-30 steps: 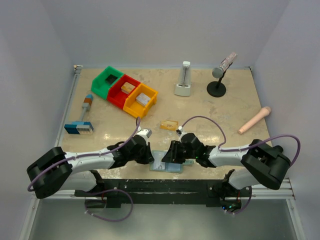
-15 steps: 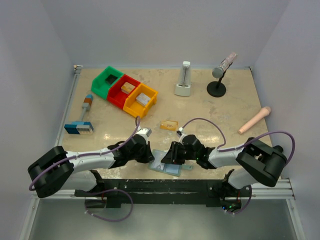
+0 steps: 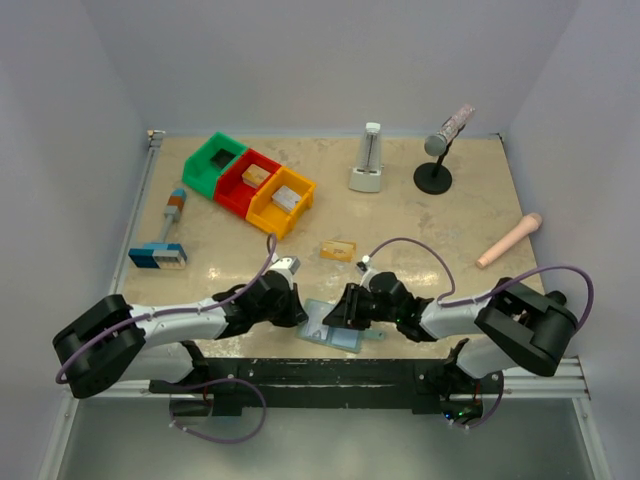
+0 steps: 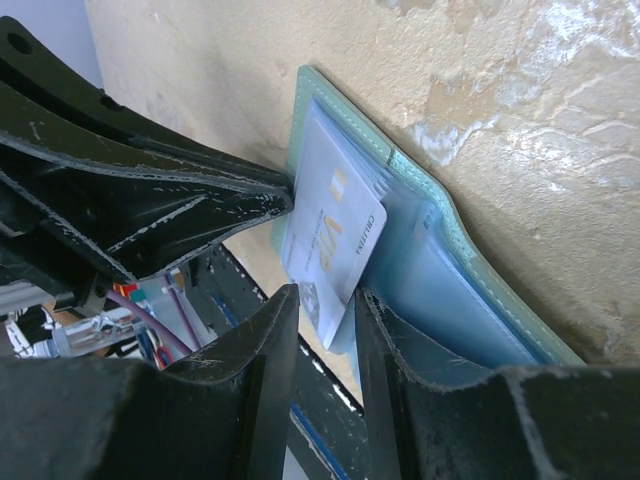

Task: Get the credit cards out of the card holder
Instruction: Remove the credit card from the card holder.

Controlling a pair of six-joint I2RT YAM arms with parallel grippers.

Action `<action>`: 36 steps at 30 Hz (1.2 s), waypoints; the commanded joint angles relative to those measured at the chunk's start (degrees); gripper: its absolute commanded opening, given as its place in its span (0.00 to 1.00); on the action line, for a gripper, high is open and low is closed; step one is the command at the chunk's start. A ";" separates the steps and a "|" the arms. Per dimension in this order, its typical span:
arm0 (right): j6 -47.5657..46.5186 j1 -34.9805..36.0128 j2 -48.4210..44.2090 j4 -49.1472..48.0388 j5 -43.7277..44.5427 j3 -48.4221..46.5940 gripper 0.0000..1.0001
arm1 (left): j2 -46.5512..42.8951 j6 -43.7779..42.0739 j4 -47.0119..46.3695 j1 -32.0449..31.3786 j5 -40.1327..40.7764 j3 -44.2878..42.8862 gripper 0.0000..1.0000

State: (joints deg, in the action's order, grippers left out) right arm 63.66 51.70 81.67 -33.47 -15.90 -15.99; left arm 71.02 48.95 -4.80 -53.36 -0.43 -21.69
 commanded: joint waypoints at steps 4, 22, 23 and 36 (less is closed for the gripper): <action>0.41 0.15 -0.90 -1.59 1.58 -1.50 0.34 | -1.68 1.15 1.90 -0.16 0.16 2.00 0.00; 3.31 0.15 6.13 -12.31 -0.97 -2.03 0.34 | -1.33 2.29 -0.74 -0.25 -0.63 4.11 0.00; 3.49 0.15 6.31 -13.27 -0.97 -1.94 0.34 | -1.41 2.38 -1.09 -0.25 -0.72 4.38 0.00; 3.93 0.07 7.28 -14.69 -1.41 -3.00 0.26 | -0.01 3.17 -3.73 -0.34 -2.74 5.35 0.00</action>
State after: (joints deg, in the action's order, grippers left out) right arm 66.61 51.31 88.58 -41.08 -17.54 -16.69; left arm 68.69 50.48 -8.25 -52.86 0.54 -18.04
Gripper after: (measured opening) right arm 0.285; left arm 0.025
